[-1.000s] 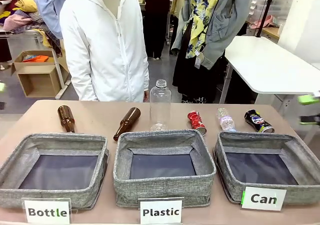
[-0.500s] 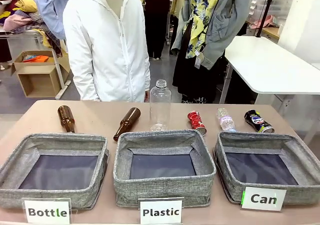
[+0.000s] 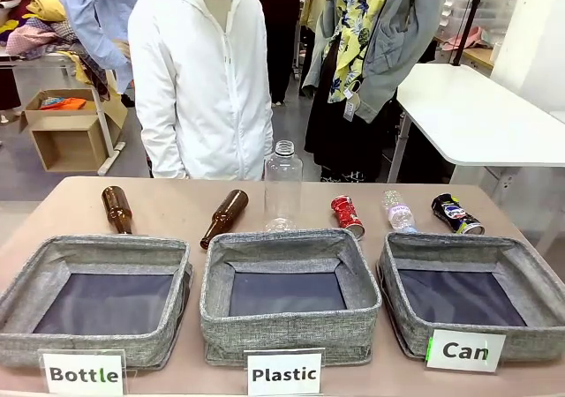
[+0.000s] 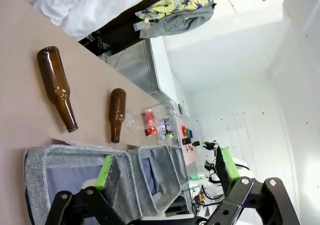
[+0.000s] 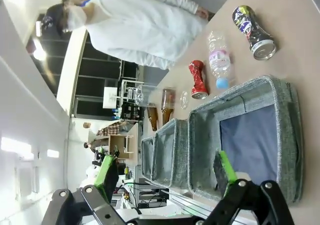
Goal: Sort the can waste into the basket.
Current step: Pick up the can waste from the table and place it in the right Fabric basket.
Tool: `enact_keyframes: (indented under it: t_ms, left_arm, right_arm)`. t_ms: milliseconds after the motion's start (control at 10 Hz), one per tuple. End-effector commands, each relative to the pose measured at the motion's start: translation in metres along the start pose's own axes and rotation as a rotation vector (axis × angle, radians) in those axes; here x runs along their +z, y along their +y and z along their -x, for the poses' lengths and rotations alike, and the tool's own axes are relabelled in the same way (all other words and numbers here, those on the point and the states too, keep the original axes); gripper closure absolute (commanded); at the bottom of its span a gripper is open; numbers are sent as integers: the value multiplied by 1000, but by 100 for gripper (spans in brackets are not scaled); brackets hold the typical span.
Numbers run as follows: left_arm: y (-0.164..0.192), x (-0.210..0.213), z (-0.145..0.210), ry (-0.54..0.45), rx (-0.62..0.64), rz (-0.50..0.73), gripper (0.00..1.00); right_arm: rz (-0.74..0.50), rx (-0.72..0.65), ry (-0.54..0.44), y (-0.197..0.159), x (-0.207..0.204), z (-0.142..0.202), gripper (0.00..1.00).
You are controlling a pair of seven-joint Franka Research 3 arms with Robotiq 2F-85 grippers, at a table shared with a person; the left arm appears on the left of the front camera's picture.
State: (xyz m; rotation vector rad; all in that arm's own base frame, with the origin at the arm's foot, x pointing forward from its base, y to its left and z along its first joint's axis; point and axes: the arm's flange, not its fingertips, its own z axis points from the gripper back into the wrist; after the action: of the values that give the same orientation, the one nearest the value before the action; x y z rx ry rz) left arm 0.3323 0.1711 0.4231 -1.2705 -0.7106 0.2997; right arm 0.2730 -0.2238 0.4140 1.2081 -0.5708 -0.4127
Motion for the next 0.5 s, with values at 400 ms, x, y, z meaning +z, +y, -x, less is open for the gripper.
enact_keyframes:
  t_ms: [400]
  left_arm:
    - [1,2,1,15,-17,7,0]
  right_arm:
    - [205,191,126,71,-64,-3,0]
